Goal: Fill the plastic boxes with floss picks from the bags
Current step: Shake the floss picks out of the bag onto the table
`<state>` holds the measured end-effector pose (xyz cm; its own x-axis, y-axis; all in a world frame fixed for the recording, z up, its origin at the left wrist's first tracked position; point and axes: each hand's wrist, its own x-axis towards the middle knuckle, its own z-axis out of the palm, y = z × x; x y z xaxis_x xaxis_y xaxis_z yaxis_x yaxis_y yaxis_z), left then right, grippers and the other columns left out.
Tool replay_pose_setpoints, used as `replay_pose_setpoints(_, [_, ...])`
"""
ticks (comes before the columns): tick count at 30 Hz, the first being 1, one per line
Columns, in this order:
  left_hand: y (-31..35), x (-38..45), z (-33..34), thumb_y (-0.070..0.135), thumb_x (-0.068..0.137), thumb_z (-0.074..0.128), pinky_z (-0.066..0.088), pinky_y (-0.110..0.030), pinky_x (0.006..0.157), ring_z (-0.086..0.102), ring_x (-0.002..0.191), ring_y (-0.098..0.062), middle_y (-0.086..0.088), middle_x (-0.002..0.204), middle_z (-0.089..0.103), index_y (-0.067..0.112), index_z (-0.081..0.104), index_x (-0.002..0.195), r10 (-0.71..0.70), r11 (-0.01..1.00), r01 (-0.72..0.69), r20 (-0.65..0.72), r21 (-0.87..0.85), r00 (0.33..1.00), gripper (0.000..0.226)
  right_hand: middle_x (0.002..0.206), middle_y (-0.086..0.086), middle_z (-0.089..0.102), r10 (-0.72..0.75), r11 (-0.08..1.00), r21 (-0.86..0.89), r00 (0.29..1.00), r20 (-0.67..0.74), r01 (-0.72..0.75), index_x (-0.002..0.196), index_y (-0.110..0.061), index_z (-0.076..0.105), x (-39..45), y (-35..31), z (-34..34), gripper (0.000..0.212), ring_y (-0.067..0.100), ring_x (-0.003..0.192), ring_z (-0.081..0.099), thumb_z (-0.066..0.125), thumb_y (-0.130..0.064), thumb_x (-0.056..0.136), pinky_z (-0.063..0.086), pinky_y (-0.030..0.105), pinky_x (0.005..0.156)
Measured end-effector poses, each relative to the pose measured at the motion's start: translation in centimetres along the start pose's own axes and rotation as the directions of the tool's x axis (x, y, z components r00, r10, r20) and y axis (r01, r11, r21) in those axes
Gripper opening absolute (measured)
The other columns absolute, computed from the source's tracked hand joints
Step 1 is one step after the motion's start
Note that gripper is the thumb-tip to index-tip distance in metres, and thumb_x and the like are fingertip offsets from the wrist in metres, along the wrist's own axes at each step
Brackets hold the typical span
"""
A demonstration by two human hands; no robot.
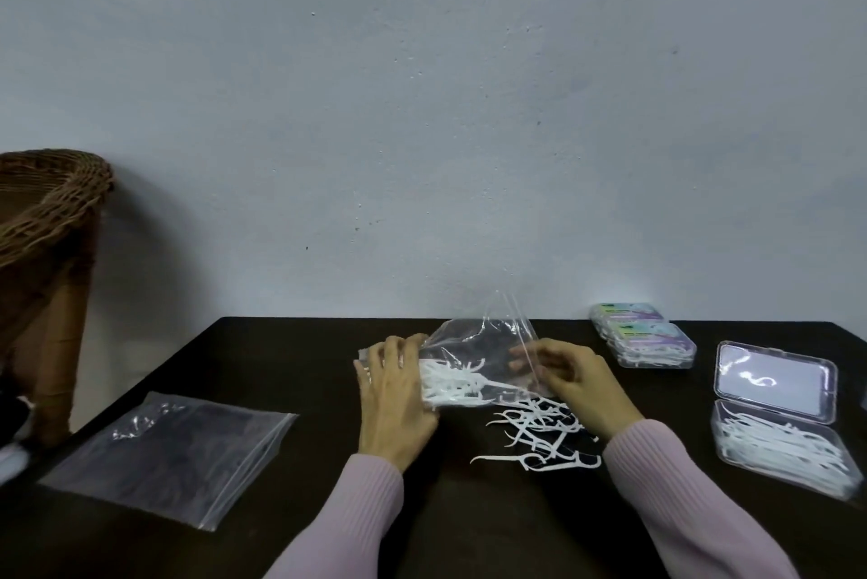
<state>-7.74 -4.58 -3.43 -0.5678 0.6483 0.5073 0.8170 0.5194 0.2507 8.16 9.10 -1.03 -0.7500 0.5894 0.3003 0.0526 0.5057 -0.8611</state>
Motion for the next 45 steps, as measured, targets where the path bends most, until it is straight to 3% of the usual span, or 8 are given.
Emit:
replay_pose_setpoints(4, [-0.1, 0.0, -0.4, 0.013, 0.085, 0.059, 0.03, -0.025, 0.104, 0.024, 0.124, -0.015, 0.001, 0.135, 0.033, 0.023, 0.036, 0.135, 0.026, 0.999, -0.029, -0.118, -0.025, 0.993, 0.056, 0.083, -0.008, 0.056, -0.105, 0.946, -0.32, 0.981, -0.166, 0.047, 0.092, -0.025, 0.067, -0.2, -0.5, 0.0, 0.023, 0.002, 0.076, 0.052, 0.075, -0.013, 0.073, 0.043, 0.006, 0.064])
replay_pose_setpoints(8, [0.5, -0.1, -0.8, 0.014, 0.085, 0.061, 0.028, -0.025, 0.107, 0.024, 0.129, -0.014, 0.002, 0.139, 0.033, 0.024, 0.038, 0.137, 0.033, 0.999, -0.036, -0.159, -0.016, 0.987, 0.057, 0.074, -0.005, 0.061, -0.164, 0.967, -0.217, 0.978, -0.13, 0.134, 0.092, -0.023, 0.07, -0.3, -1.4, 0.2, 0.025, -0.001, 0.062, 0.053, 0.078, -0.012, 0.07, 0.046, 0.01, 0.06])
replay_pose_setpoints(12, [0.5, 0.0, -0.3, 0.018, 0.066, 0.083, 0.041, -0.034, 0.095, 0.041, 0.115, -0.022, -0.008, 0.121, 0.052, 0.014, 0.057, 0.118, 0.042, 0.999, -0.047, -0.225, -0.018, 0.973, 0.059, 0.102, -0.011, 0.065, -0.082, 0.997, 0.004, 0.997, 0.004, 0.081, 0.1, -0.037, 0.06, -0.5, -2.0, 0.6, 0.042, 0.004, 0.09, 0.065, 0.077, -0.014, 0.069, 0.054, 0.016, 0.077])
replay_pose_setpoints(20, [1.0, -0.1, 0.3, 0.033, 0.046, 0.091, 0.051, -0.037, 0.079, 0.05, 0.098, -0.022, -0.008, 0.1, 0.06, 0.013, 0.062, 0.101, 0.121, 0.992, -0.12, -0.353, 0.024, 0.928, 0.065, 0.109, -0.006, 0.06, 0.017, 0.996, -0.087, 0.968, 0.25, 0.004, 0.113, -0.024, 0.051, -1.1, -2.7, 1.7, 0.032, -0.006, 0.086, 0.06, 0.064, -0.023, 0.084, 0.047, 0.008, 0.07])
replay_pose_setpoints(23, [1.5, -0.3, 0.4, 0.034, 0.047, 0.091, 0.05, -0.036, 0.08, 0.044, 0.1, -0.018, -0.008, 0.1, 0.061, 0.014, 0.062, 0.1, 0.167, 0.986, -0.164, -0.386, 0.04, 0.907, 0.064, 0.1, -0.004, 0.06, 0.049, 0.974, 0.2, 0.964, 0.263, -0.104, 0.11, -0.008, 0.053, -1.2, -2.7, 1.8, 0.03, -0.01, 0.073, 0.064, 0.06, 0.002, 0.083, 0.048, 0.007, 0.059])
replay_pose_setpoints(27, [1.6, -0.3, 0.5, 0.036, 0.045, 0.091, 0.051, -0.036, 0.078, 0.043, 0.101, -0.018, -0.008, 0.099, 0.062, 0.014, 0.062, 0.099, 0.184, 0.983, -0.179, -0.393, 0.05, 0.901, 0.065, 0.102, 0.004, 0.064, 0.096, 0.949, 0.274, 0.969, 0.228, -0.158, 0.108, -0.005, 0.056, -1.1, -2.4, 1.7, 0.035, -0.001, 0.072, 0.068, 0.064, 0.01, 0.076, 0.052, 0.014, 0.057])
replay_pose_setpoints(32, [1.0, -0.2, 0.7, 0.04, 0.049, 0.088, 0.05, -0.038, 0.08, 0.053, 0.098, -0.022, -0.007, 0.101, 0.06, 0.017, 0.058, 0.102, 0.177, 0.984, -0.173, -0.378, 0.044, 0.909, 0.065, 0.095, 0.004, 0.068, 0.049, 0.997, 0.062, 0.996, 0.081, -0.054, 0.092, -0.018, 0.064, -0.4, -1.5, 1.3, 0.022, 0.015, 0.073, 0.069, 0.071, -0.006, 0.075, 0.057, 0.025, 0.065])
replay_pose_setpoints(45, [-0.7, 0.6, 0.1, 0.023, 0.041, 0.093, 0.051, -0.042, 0.082, 0.058, 0.101, -0.029, -0.01, 0.104, 0.061, 0.014, 0.063, 0.105, 0.109, 0.994, -0.093, -0.362, 0.062, 0.926, 0.072, 0.08, 0.014, 0.073, 0.112, 0.946, 0.307, 0.994, 0.011, -0.11, 0.088, -0.005, 0.067, 0.1, 0.0, -0.9, 0.031, 0.026, 0.073, 0.07, 0.073, -0.017, 0.059, 0.057, 0.027, 0.066])
